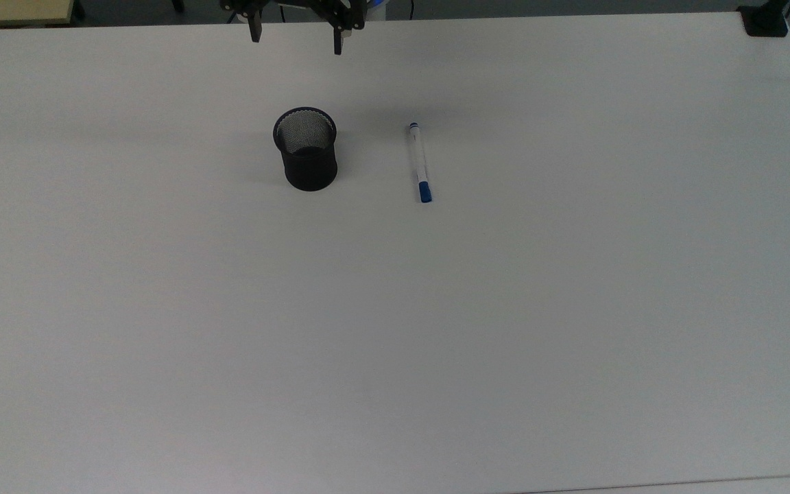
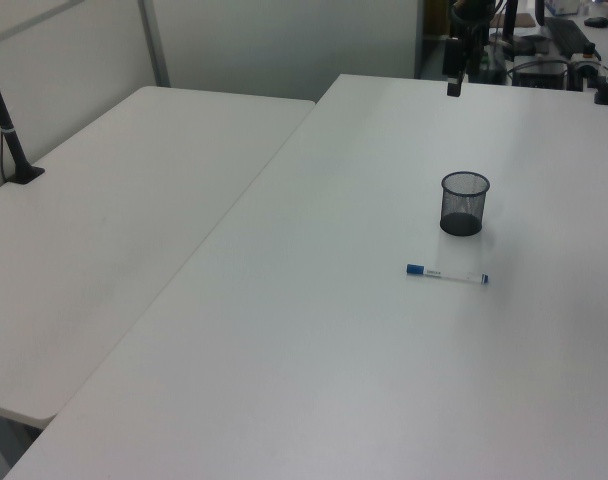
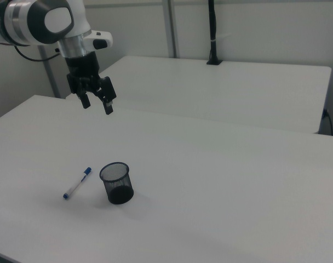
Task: Insert the marker
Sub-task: 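Move the gripper toward the white blue-capped marker beside the mesh cup, then lower the open gripper over the marker's blue-capped end, then close the gripper on the marker near its blue cap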
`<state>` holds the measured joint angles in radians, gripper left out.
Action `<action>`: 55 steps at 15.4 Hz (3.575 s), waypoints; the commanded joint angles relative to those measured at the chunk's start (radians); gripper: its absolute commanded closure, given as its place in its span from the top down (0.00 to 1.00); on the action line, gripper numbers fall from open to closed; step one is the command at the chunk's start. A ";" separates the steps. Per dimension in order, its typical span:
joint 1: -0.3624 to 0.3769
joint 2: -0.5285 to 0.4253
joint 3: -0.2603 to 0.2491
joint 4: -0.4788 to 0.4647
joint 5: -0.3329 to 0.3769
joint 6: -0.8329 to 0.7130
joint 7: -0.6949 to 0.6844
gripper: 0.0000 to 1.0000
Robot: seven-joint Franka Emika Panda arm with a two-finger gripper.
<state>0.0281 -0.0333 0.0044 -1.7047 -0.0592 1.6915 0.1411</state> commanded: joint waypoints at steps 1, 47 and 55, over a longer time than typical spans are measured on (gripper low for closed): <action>-0.001 -0.022 0.003 -0.026 0.009 -0.015 -0.037 1.00; 0.248 0.392 0.012 -0.187 0.004 0.424 0.037 0.49; 0.243 0.386 0.012 -0.179 0.015 0.425 0.152 0.13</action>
<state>0.2676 0.3568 0.0251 -1.8894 -0.0592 2.0968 0.2683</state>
